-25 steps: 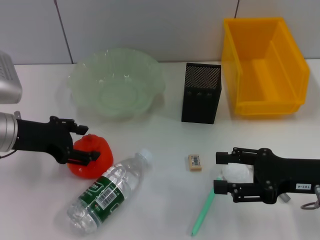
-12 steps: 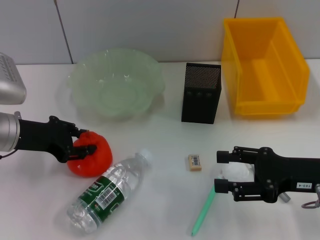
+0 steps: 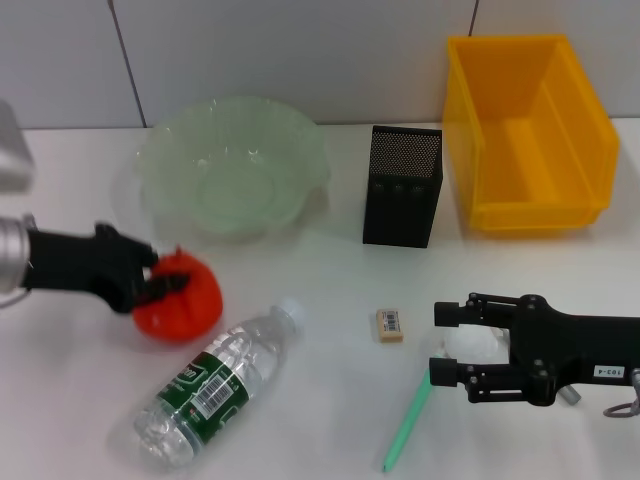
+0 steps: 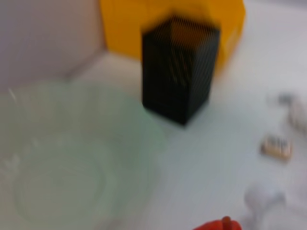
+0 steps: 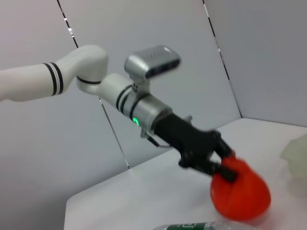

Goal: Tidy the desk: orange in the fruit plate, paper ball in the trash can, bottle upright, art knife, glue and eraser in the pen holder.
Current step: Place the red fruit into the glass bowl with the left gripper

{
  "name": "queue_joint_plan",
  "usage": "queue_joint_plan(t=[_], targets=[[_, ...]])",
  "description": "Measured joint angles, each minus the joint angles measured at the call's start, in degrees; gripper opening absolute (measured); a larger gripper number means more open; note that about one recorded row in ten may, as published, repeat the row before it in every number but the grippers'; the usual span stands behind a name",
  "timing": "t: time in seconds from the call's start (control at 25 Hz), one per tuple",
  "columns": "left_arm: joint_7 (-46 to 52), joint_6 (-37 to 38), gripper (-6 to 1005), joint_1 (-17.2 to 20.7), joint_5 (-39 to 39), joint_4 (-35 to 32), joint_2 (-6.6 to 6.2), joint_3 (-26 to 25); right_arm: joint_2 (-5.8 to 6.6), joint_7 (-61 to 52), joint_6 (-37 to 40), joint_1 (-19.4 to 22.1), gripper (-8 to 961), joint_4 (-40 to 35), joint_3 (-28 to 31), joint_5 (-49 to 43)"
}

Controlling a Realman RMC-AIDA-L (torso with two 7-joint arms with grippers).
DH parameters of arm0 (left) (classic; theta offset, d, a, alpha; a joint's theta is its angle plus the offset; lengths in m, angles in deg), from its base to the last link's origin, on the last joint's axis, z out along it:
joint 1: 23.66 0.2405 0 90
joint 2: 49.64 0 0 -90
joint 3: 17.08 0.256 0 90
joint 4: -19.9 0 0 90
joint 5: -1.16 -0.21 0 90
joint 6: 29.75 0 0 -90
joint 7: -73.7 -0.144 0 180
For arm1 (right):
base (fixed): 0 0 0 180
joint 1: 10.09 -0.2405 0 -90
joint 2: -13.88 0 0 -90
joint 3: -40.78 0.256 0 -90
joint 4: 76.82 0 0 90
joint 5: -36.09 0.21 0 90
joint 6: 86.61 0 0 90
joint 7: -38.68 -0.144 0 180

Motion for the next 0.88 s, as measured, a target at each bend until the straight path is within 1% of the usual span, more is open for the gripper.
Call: queue_joint_plan(t=[0.04, 0.08, 0.12, 0.16, 0.2, 0.24, 0.28, 0.32, 0.36, 0.44, 0.48, 0.52, 0.56, 0.6, 0.64, 0.68, 0.72, 0.76, 0.8, 0.88], targets=[[0.3, 1.7, 229, 0.0, 1.8, -0.9, -0.24, -1.6, 0.0, 0.0, 0.0, 0.0, 788, 0.0, 0.0, 0.0], [0.3, 1.7, 221, 0.0, 1.8, -0.9, -0.24, -1.6, 0.0, 0.0, 0.0, 0.0, 788, 0.0, 0.0, 0.0], [0.4, 3.3, 214, 0.0, 4.1, -1.4, -0.59, -3.8, 0.0, 0.0, 0.0, 0.0, 788, 0.0, 0.0, 0.0], [0.4, 5.2, 207, 0.0, 8.5, -1.3, -1.23, -6.6, 0.0, 0.0, 0.0, 0.0, 788, 0.0, 0.0, 0.0], [0.2, 5.2, 200, 0.1, 12.8, -0.7, -1.47, -8.0, 0.0, 0.0, 0.0, 0.0, 788, 0.0, 0.0, -0.1], [0.2, 5.2, 192, 0.1, 12.8, -0.7, -1.47, -8.0, 0.0, 0.0, 0.0, 0.0, 788, 0.0, 0.0, -0.1], [-0.1, 4.1, 185, 0.2, 15.3, -0.3, -1.32, -8.3, 0.0, 0.0, 0.0, 0.0, 788, 0.0, 0.1, -0.1], [-0.8, 1.2, 177, 0.2, 18.3, 0.5, -0.63, -8.4, 0.0, 0.0, 0.0, 0.0, 788, -0.1, 0.1, -0.1], [-1.1, -0.1, 170, 0.2, 19.3, 0.9, -0.42, -8.4, 0.0, 0.0, 0.0, 0.0, 788, -0.1, 0.1, -0.1], [-3.9, -10.1, 159, -0.8, 23.4, 4.0, 1.34, -8.0, -0.01, 0.0, 0.0, 0.0, 788, -0.1, 0.0, -0.1], [-3.9, -10.1, 153, -0.8, 23.4, 4.0, 1.34, -8.0, -0.03, 0.0, 0.0, 0.0, 788, -0.1, 0.0, -0.1], [-5.1, -14.5, 147, -1.7, 24.0, 5.6, 1.79, -7.8, -0.06, 0.0, 0.0, 0.0, 788, -0.1, -0.1, -0.1], [-5.8, -17.1, 142, -2.7, 24.1, 7.0, 2.05, -7.7, -0.07, 0.1, 0.0, 0.0, 788, -0.1, -0.1, -0.1], [-5.8, -17.1, 136, -2.7, 24.1, 7.0, 2.05, -7.7, -0.07, 0.2, 0.0, 0.0, 788, -0.1, -0.1, -0.1], [-6.1, -19.7, 131, -3.7, 24.1, 8.6, 2.18, -7.5, -0.07, 0.2, 0.0, 0.0, 788, -0.1, -0.1, -0.1], [-6.4, -25.2, 125, -5.7, 23.9, 11.5, 2.34, -6.0, -0.1, 0.3, 0.0, 0.0, 788, -0.1, -0.1, -0.1], [-6.4, -25.2, 116, -5.7, 23.9, 11.5, 2.34, -6.0, -0.1, 0.3, 0.0, 0.0, 788, -0.1, -0.1, -0.1], [-6.4, -27.4, 107, -6.3, 23.9, 12.4, 2.38, -5.2, -0.12, 0.3, 0.0, 0.0, 788, -0.1, -0.1, -0.1], [-6.4, -33.5, 98, -7.3, 24.0, 14.2, 2.53, -0.5, -0.16, 0.3, 0.0, 0.0, 788, -0.1, -0.2, -0.1], [-6.2, -37.6, 80, -7.8, 24.2, 15.1, 2.73, 3.4, -0.17, 0.3, 0.0, 0.0, 788, -0.1, -0.2, -0.2]])
